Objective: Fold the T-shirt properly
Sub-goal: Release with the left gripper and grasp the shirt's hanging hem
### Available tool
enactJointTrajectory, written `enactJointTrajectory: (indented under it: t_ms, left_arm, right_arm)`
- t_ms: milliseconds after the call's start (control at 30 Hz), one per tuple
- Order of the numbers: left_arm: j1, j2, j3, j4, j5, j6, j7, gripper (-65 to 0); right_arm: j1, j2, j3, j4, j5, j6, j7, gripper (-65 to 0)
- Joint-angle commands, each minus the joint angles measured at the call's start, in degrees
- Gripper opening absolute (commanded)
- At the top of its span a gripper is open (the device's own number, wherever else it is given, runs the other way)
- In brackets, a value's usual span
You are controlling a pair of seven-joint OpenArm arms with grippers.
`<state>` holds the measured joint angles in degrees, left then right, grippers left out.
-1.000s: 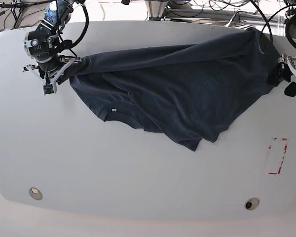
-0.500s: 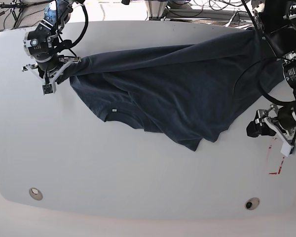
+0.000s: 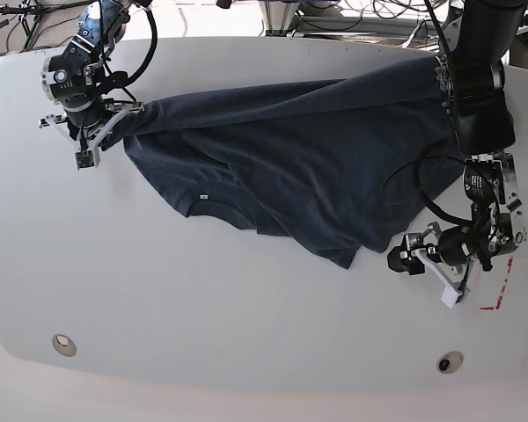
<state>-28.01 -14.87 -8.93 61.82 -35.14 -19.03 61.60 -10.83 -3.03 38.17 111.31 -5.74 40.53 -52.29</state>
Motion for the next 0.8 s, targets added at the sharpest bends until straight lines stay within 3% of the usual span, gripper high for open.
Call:
enactJointTrajectory:
  t_ms: [0, 133, 367, 700, 767]
  left_arm:
    - [-2.8, 0.1, 1.1, -4.2, -0.8, -0.2, -2.5, -22.4]
    - [-4.1, 1.0, 3.9, -10.3, -0.8, -0.8, -5.8, -22.4]
    - [-4.7, 2.3, 8.4, -16.0, -0.8, -5.4, -8.3, -22.4]
    - [-4.3, 4.2, 8.8, -15.9, -0.7, -5.5, -8.2, -23.2]
    - [-4.3, 4.2, 8.8, -15.9, -0.7, -5.5, -8.2, -25.8]
  right_arm:
    - [0.9, 0.5, 0.1, 1.1, 0.6, -0.5, 1.3, -64.8]
    - [1.0, 0.5, 0.1, 1.1, 0.6, -0.5, 1.3, -64.8]
    - [2.3, 0.5, 0.1, 1.0, 0.6, -0.5, 1.3, -64.8]
    - [2.3, 0.5, 0.1, 1.0, 0.6, -0.5, 1.3, -64.8]
    - [2.3, 0.5, 0.1, 1.0, 0.6, -0.5, 1.3, -64.8]
